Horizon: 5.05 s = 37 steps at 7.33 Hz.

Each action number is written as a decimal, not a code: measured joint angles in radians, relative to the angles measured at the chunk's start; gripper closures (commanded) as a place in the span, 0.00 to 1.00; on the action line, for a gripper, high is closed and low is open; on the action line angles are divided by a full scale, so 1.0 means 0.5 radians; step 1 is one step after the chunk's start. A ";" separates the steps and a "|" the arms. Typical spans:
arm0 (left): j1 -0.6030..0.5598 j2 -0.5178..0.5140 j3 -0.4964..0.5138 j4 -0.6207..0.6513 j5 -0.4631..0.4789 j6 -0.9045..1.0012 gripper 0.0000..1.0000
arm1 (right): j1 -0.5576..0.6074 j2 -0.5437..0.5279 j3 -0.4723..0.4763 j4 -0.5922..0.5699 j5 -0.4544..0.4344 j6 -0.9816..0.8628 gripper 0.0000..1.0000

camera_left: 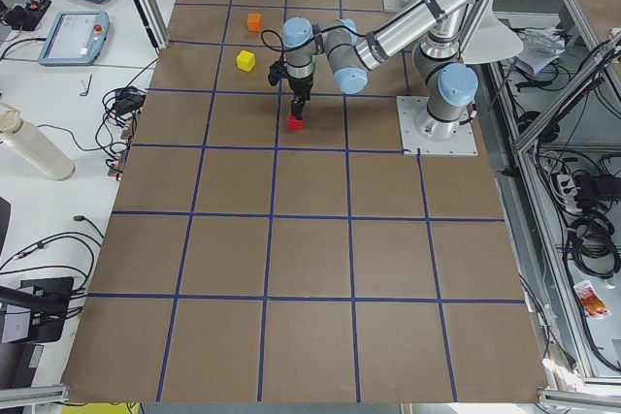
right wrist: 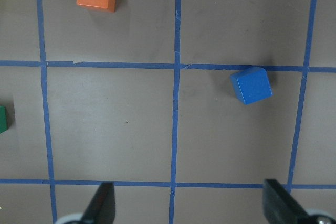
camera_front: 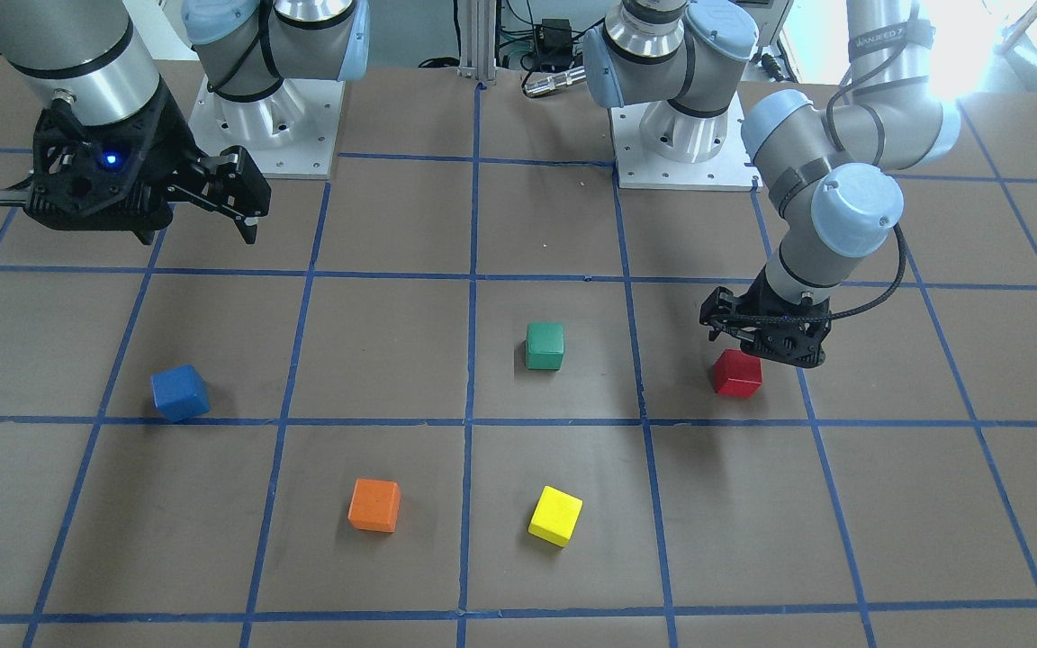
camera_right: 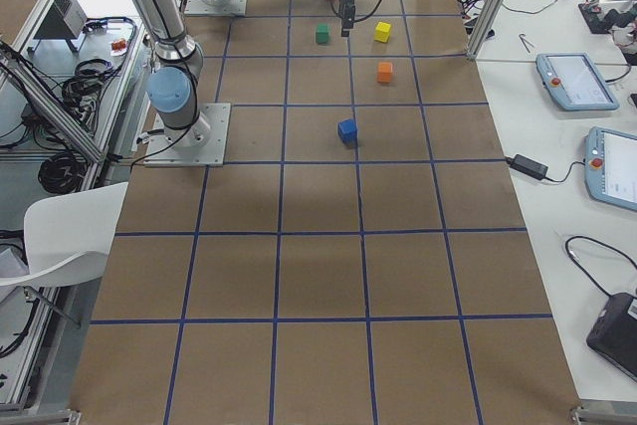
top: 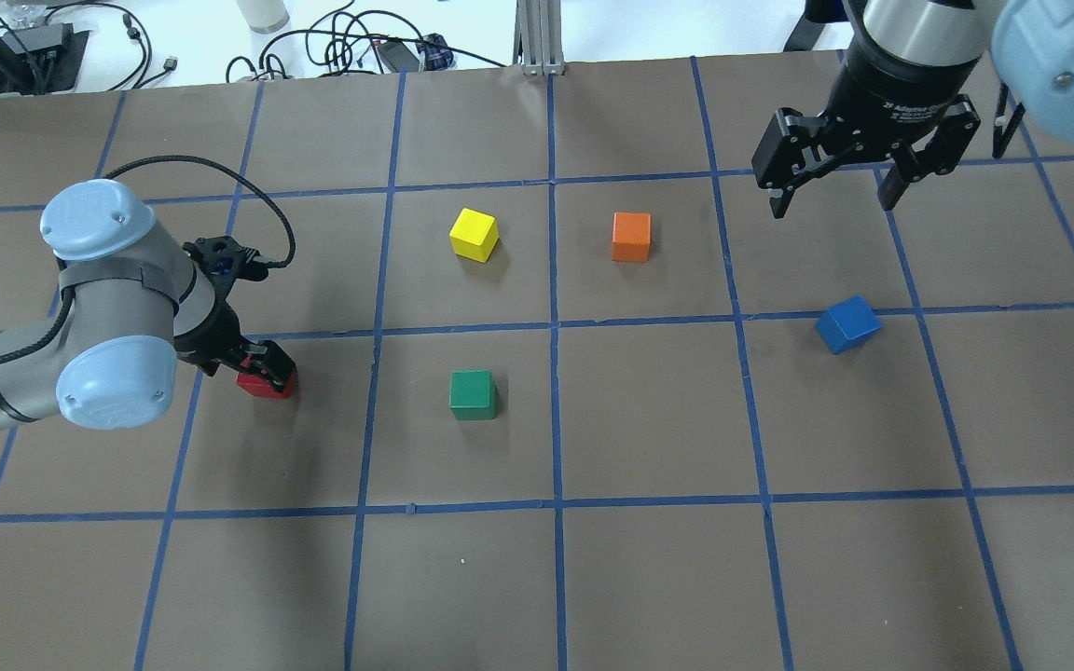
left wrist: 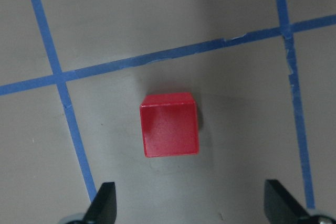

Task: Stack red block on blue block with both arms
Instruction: 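Lower the left gripper over the red cube and close on it, then lift the red cube with the left gripper and carry it toward the table's middle, then set the red cube down and open the left gripper, then raise the left gripper away while the right gripper reaches over the red cube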

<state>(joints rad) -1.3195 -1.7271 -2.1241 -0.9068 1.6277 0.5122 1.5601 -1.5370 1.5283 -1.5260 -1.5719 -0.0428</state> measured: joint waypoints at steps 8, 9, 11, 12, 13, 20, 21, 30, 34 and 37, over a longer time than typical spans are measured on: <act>-0.016 -0.112 0.090 0.096 0.113 -0.212 0.91 | 0.000 0.001 0.008 0.020 -0.001 0.003 0.00; -0.051 -0.101 0.190 -0.006 0.119 -0.316 0.92 | 0.000 -0.001 0.008 0.021 -0.001 0.003 0.00; -0.261 -0.125 0.516 -0.343 0.057 -0.679 0.95 | 0.000 -0.004 0.008 0.023 -0.001 0.003 0.00; -0.410 -0.163 0.702 -0.505 -0.006 -0.876 0.95 | 0.000 -0.005 0.008 0.023 -0.001 0.003 0.00; -0.561 -0.219 0.846 -0.589 -0.103 -1.028 0.95 | 0.000 -0.008 0.008 0.021 -0.001 0.003 0.00; -1.343 -0.773 1.247 -0.441 -0.205 -1.724 0.79 | 0.000 -0.012 0.003 0.010 0.001 0.005 0.00; -1.382 -0.819 1.251 -0.432 -0.204 -1.733 0.69 | 0.000 -0.012 0.003 0.010 0.002 0.005 0.00; -1.137 -0.543 1.257 -0.769 -0.090 -1.569 0.00 | 0.008 0.001 0.018 0.005 0.007 0.057 0.00; -0.700 -0.125 1.267 -1.160 -0.021 -1.210 0.00 | 0.261 0.074 0.280 -0.361 0.045 0.375 0.00; -0.570 0.045 1.270 -1.333 -0.128 -1.098 0.00 | 0.420 0.381 0.433 -0.839 0.054 0.514 0.00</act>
<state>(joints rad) -1.6043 -1.7048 -1.4892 -1.5735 1.5639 -0.0366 1.7702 -1.3466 1.7450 -1.9457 -1.5448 0.2143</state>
